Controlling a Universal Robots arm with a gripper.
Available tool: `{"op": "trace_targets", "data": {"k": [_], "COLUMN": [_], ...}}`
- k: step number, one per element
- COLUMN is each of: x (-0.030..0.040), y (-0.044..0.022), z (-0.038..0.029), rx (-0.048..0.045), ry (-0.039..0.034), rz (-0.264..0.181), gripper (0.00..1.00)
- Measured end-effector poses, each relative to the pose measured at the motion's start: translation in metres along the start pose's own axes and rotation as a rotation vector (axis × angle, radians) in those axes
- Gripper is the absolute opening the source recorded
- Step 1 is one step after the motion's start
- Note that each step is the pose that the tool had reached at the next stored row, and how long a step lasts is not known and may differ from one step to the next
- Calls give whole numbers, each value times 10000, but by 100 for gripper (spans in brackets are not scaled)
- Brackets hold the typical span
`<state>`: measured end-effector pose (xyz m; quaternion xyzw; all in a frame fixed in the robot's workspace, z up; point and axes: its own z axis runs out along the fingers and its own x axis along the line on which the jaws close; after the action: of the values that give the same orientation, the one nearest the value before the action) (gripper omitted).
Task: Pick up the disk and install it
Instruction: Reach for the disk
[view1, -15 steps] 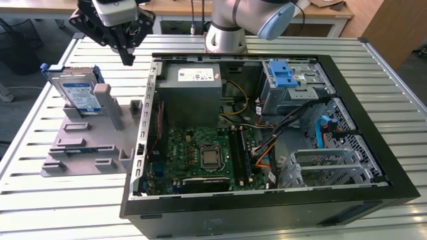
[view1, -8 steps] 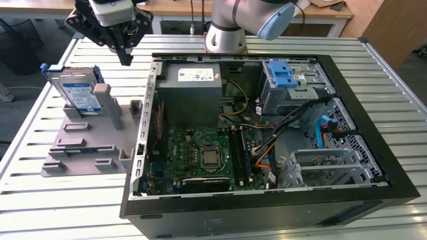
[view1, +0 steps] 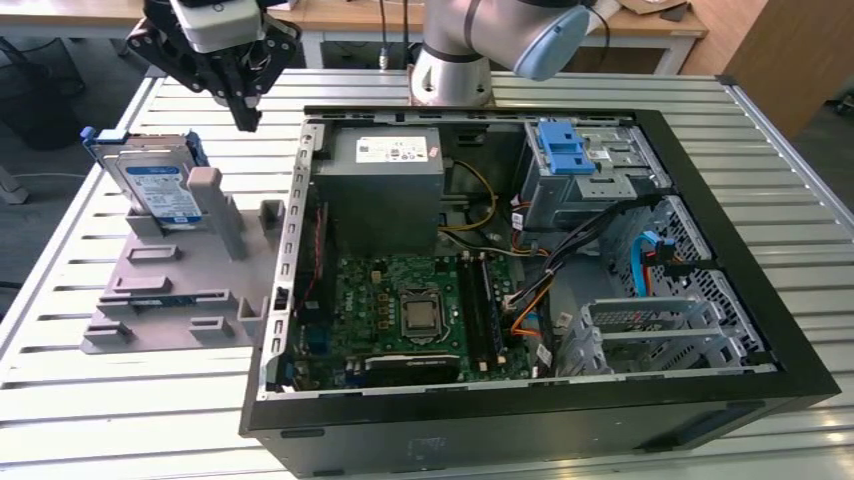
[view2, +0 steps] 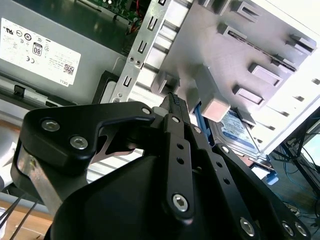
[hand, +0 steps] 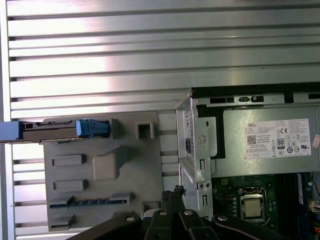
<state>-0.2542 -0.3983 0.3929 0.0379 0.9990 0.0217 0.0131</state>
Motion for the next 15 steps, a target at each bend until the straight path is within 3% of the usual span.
{"op": "trace_targets", "data": {"k": [15], "x": [65], "y": [-5], "z": [0], "rx": [0], "ry": [-1], "rz": [0], "gripper": [11]}}
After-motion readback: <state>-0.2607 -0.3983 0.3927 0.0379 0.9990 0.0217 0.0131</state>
